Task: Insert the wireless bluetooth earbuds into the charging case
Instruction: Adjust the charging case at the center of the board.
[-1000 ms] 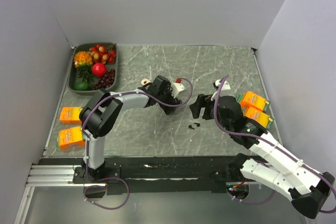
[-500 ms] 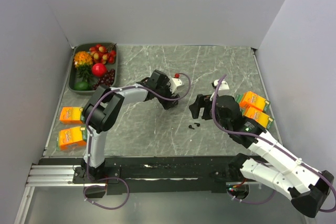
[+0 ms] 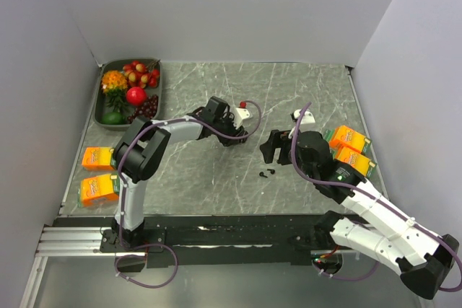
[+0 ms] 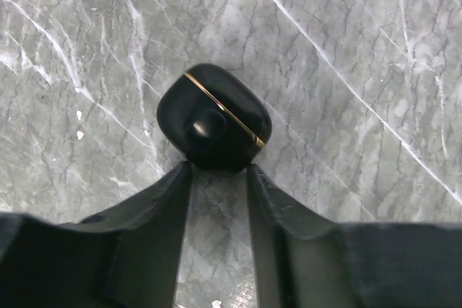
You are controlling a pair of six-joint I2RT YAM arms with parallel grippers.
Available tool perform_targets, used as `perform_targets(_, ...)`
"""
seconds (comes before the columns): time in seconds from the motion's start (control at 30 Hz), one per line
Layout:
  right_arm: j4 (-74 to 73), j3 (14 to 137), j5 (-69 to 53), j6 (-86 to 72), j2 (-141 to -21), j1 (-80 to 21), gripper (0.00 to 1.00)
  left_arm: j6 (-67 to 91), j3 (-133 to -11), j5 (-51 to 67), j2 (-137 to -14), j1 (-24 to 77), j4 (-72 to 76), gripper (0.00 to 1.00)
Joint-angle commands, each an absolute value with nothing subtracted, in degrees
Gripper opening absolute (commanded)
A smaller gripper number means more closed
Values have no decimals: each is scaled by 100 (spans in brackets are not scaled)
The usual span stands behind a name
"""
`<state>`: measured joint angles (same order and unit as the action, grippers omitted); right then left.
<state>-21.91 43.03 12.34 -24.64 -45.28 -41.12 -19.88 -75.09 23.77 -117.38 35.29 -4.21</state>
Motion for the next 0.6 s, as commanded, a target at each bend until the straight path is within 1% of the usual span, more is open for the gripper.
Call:
perform_targets(0.0, -2039, 4316, 1204, -2514, -4509, -4148, 85, -1846, -7365, 2584, -11532, 3542, -229, 39)
perform_targets(0.17, -2013, 4289, 1187, -2531, -4474, -4148, 85, -1328, -6962, 2531, -11286, 3586, 297, 40)
perform_targets(0.2, -1987, 4289, 1178, -2531, -4474, -4140, 85, -1231, -6874, 2418, -11181, 3603, 412, 47)
perform_targets(0.23, -1978, 4280, 1186, -2523, -4474, -4140, 85, -1117, -6760, 2147, -11136, 3612, 509, 49)
perform_targets(0.27, -1978, 4272, 1204, -2522, -4491, -4140, 85, -977, -6715, 2049, -11092, 3595, 571, 53)
perform_targets(0.3, -1969, 4263, 1222, -2522, -4509, -4148, 85, -906, -6680, 1917, -11013, 3595, 597, 60)
perform_targets(0.33, -1977, 4263, 1239, -2522, -4535, -4140, 85, -827, -6680, 1698, -10987, 3577, 589, 61)
perform_targets(0.4, -1934, 4210, 1266, -2557, -4623, -4140, 85, -748, -6715, 1679, -10899, 3507, 449, 68)
perform_targets(0.5, -1662, 4052, 1397, -2636, -4798, -4122, 84, -572, -6689, 1565, -10645, 3445, 422, 72)
perform_targets(0.57, -1321, 3920, 1564, -2847, -5061, -4070, 81, -405, -6636, 1582, -10425, 3393, 439, 71)
